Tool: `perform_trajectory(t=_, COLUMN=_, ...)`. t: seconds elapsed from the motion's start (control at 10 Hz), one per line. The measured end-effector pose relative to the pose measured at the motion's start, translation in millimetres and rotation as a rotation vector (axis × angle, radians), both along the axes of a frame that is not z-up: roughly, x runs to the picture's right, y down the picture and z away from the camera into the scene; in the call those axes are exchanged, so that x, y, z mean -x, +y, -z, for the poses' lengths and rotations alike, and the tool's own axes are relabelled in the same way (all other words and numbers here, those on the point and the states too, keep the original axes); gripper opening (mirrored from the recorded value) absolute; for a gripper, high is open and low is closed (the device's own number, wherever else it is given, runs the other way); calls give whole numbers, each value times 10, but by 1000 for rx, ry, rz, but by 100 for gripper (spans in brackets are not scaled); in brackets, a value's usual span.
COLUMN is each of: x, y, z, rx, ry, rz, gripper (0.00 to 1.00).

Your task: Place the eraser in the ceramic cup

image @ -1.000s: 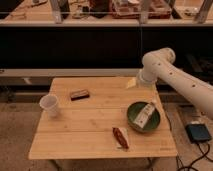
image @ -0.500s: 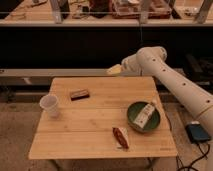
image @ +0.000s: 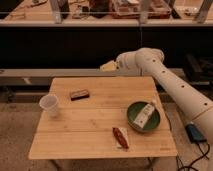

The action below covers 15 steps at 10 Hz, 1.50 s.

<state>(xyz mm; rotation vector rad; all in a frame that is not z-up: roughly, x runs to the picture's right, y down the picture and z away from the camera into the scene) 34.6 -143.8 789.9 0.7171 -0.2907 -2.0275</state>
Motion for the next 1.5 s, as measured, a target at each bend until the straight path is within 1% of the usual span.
perform_trajectory(t=0.1, x=225, y=167, z=0, rx=-30, ry=-18, rz=125, gripper=80)
perform_trajectory(t=0.2, x=405, y=303, z=0, rx=-45, ry=-38, rz=214, gripper=80)
perform_trajectory(t=0.4, x=799, y=644, z=-3, rx=-58, ry=-100, rz=407, gripper=80)
perform_trajectory(t=0.5, x=862, y=721, z=-3, rx=-61, ry=-114, rz=447, gripper=80)
perform_trajectory(t=0.6, x=908, y=767, z=4, rx=-64, ry=-124, rz=473, gripper=80)
perform_trajectory(t=0.8, x=887, y=755, z=-29, rx=-67, ry=-123, rz=484, gripper=80)
perform_trajectory(t=0.9, x=934, y=758, z=-82, rx=-69, ry=-128, rz=506, gripper=80)
perform_trajectory(t=1.1, x=1163, y=730, z=-343, rx=-87, ry=-133, rz=556, gripper=80)
perform_trajectory(t=1.2, x=1238, y=710, z=-449, rx=-94, ry=-128, rz=571, gripper=80)
perform_trajectory(t=1.3, x=1330, y=698, z=-570, rx=-101, ry=-122, rz=596, gripper=80)
perform_trajectory(t=1.4, x=1445, y=708, z=-730, rx=-103, ry=-109, rz=635, gripper=80)
perform_trajectory(t=1.5, x=1526, y=722, z=-835, rx=-102, ry=-101, rz=661, gripper=80)
